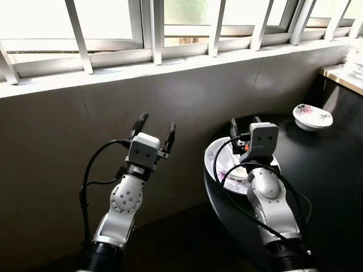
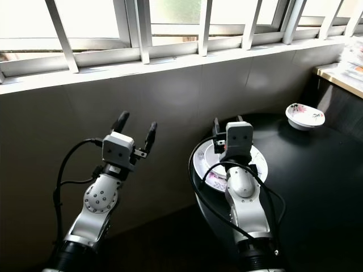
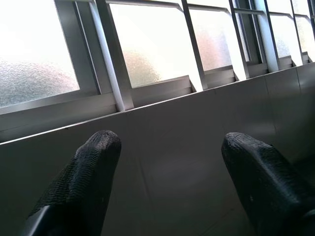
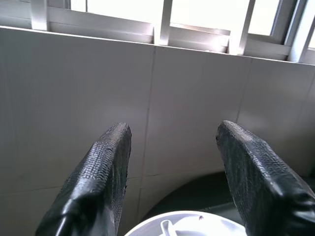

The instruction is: Kitchen organization

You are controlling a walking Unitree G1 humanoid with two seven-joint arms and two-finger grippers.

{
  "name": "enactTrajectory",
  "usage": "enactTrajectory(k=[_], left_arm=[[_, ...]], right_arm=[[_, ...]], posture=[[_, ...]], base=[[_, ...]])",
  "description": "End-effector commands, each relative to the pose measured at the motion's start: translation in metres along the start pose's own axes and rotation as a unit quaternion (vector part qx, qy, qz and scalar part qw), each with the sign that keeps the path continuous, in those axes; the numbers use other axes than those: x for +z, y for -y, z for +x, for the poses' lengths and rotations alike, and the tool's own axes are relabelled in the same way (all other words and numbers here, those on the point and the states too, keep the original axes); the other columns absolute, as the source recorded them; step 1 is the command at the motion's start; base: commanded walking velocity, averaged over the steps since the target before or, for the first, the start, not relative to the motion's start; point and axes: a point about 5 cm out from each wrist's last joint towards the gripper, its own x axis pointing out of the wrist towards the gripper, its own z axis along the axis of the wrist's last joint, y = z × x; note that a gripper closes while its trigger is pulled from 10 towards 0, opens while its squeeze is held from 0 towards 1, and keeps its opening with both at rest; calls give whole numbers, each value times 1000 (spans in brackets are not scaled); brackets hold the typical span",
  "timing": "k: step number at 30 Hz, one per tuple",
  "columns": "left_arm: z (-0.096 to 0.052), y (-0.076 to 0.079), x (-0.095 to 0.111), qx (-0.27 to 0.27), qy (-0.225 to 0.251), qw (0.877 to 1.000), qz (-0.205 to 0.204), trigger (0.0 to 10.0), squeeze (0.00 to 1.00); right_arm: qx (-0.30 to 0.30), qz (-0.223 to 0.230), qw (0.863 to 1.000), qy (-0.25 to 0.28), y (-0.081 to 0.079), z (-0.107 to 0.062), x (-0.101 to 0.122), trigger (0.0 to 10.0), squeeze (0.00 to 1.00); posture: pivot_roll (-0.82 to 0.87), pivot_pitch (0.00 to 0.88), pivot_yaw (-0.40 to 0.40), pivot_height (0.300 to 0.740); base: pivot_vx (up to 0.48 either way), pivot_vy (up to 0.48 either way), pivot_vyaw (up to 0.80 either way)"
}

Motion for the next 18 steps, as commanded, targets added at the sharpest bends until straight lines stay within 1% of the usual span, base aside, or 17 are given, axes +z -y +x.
enactTrajectory(k=[1,3,5,7,9,10,13,18], left_arm=[[0,2,-2,-6,-6,1000,5,10000,0],[0,2,-2,-6,-7,1000,6,10000,0],[0,2,-2,-6,-8,1000,6,10000,0],[0,2,-2,-5,-8,1000,5,10000,0],[0,2,-2,-4,-8,1000,3,10000,0],[-1,2,-2,1,-7,1000,-3,10000,0],[-1,1,-3,0,-9,1000,-3,10000,0],[-2,0,-7,4,-23,1000,0,10000,0]], right_arm=[[-4,-7,1000,-11,2,2,-2,10000,0],[7,-30,999,-28,1,3,-7,10000,0],[13,-53,998,-24,0,3,-7,10000,0],[16,-46,998,-26,-2,2,-7,10000,0],[8,-31,999,-29,-1,2,-8,10000,0],[-3,-27,999,-38,2,3,-10,10000,0],[-16,-40,998,-52,5,4,-14,10000,0],[-30,-36,996,-82,10,4,-22,10000,0]], posture=[[62,0,-28,740],[64,0,-28,740],[64,0,-28,740],[65,0,-29,740],[66,0,-29,740],[67,0,-30,740],[67,0,-30,740],[67,0,-31,740]], base=[[0,0,0],[0,-360,788],[0,-442,800],[0,-472,800],[0,0,0],[0,0,0],[0,0,0],[0,0,0]])
